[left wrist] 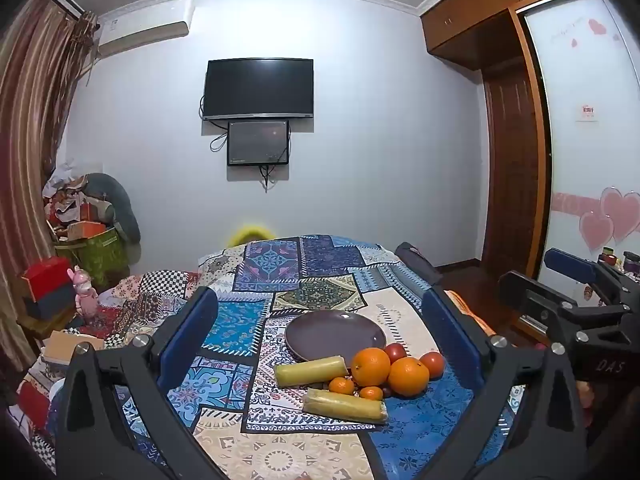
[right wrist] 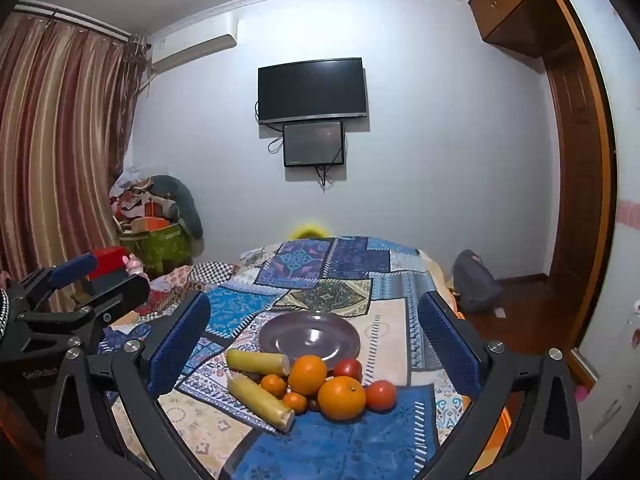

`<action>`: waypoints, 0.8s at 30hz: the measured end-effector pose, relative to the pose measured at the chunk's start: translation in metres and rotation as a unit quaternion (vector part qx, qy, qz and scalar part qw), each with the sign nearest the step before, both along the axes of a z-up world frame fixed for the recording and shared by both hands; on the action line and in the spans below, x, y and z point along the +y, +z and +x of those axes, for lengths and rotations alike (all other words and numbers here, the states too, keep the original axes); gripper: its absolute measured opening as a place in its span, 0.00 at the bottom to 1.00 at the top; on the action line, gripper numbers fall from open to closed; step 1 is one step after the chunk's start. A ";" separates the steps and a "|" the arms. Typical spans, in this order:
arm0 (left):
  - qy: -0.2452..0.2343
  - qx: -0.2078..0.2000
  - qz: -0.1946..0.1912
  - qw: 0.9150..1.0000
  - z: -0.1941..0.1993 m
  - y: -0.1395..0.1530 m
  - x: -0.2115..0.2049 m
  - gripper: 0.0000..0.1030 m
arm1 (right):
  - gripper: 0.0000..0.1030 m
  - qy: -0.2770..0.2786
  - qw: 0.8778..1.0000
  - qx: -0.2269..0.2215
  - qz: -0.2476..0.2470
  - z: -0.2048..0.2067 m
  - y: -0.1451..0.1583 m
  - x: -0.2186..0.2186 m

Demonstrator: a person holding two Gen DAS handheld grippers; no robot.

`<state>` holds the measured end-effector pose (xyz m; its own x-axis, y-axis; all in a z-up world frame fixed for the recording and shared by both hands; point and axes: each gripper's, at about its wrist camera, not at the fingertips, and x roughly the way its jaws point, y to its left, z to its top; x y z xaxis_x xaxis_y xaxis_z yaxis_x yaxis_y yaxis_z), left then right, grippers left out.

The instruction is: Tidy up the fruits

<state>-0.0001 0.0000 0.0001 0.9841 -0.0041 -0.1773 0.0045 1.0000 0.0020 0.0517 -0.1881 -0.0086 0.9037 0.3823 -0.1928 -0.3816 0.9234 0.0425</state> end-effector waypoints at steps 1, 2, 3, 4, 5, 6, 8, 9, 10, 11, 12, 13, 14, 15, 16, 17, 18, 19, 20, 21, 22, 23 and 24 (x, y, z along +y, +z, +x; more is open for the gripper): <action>0.000 0.004 0.002 1.000 0.000 0.000 0.000 1.00 | 1.00 0.001 1.000 0.000 0.000 0.000 0.000 0.000; -0.001 0.004 0.001 1.000 0.001 0.000 0.000 1.00 | 1.00 0.001 1.000 0.000 0.001 0.000 0.000 0.000; -0.001 0.004 0.001 1.000 0.001 0.000 0.000 1.00 | 1.00 0.001 1.000 0.000 0.002 0.000 0.000 -0.001; 0.000 0.004 0.001 1.000 0.001 0.000 0.000 1.00 | 1.00 0.001 1.000 0.001 0.003 0.000 0.000 -0.001; 0.000 0.004 0.000 1.000 0.001 0.001 0.000 1.00 | 1.00 0.001 1.000 0.000 0.003 0.000 -0.001 -0.001; 0.000 0.004 0.000 1.000 0.001 0.000 0.002 1.00 | 1.00 0.001 1.000 -0.002 0.002 0.000 -0.001 -0.001; -0.001 0.002 -0.003 1.000 0.001 0.001 0.003 1.00 | 1.00 0.001 1.000 -0.002 0.003 -0.001 0.000 -0.001; -0.001 0.001 -0.005 1.000 0.000 0.001 0.003 1.00 | 1.00 0.001 1.000 -0.002 0.003 -0.001 -0.001 -0.001; -0.001 0.000 -0.007 1.000 -0.002 0.004 0.004 1.00 | 1.00 0.001 1.000 -0.003 0.003 -0.002 -0.001 0.000; -0.001 0.002 -0.005 1.000 -0.001 0.002 0.002 1.00 | 1.00 0.000 1.000 -0.004 0.003 -0.004 0.000 -0.002; -0.002 0.002 -0.007 1.000 -0.001 0.002 0.003 1.00 | 1.00 0.000 1.000 -0.004 0.003 -0.003 -0.001 -0.002; -0.002 0.000 -0.005 1.000 -0.001 0.002 0.000 1.00 | 1.00 0.001 1.000 -0.005 0.004 -0.004 0.000 -0.002; -0.001 -0.001 -0.005 1.000 -0.001 0.003 0.000 1.00 | 1.00 0.001 1.000 -0.005 0.004 -0.004 -0.001 -0.002; 0.000 -0.001 -0.005 1.000 -0.001 0.003 0.001 1.00 | 1.00 0.001 1.000 -0.005 0.004 -0.004 -0.001 -0.002; 0.000 -0.002 -0.006 1.000 -0.001 0.003 0.001 1.00 | 1.00 0.002 1.000 -0.004 0.003 -0.002 -0.001 0.000; 0.000 -0.002 -0.006 1.000 -0.001 0.003 0.001 1.00 | 1.00 0.002 1.000 -0.005 0.003 -0.002 -0.001 0.000; 0.000 -0.002 -0.008 1.000 -0.001 0.003 0.001 1.00 | 1.00 0.002 1.000 -0.005 0.003 -0.002 0.000 0.000; 0.000 -0.004 -0.008 1.000 -0.001 0.003 0.001 1.00 | 1.00 0.003 1.000 -0.004 0.003 -0.002 0.000 -0.001; 0.000 -0.004 -0.009 1.000 -0.001 0.003 0.001 1.00 | 1.00 0.003 1.000 -0.004 0.004 -0.001 0.000 -0.001; 0.001 -0.005 -0.009 1.000 -0.001 0.003 0.001 1.00 | 1.00 0.003 1.000 -0.004 0.004 -0.002 0.000 -0.001; 0.001 -0.006 -0.009 1.000 -0.001 0.003 0.001 1.00 | 1.00 0.004 1.000 -0.004 0.004 -0.001 0.000 -0.001; 0.002 -0.006 -0.009 1.000 -0.001 0.003 0.000 1.00 | 1.00 0.004 1.000 -0.005 0.004 -0.001 0.000 -0.001; 0.002 -0.007 -0.009 1.000 -0.001 0.003 0.000 1.00 | 1.00 0.004 1.000 -0.006 0.005 -0.001 0.000 -0.001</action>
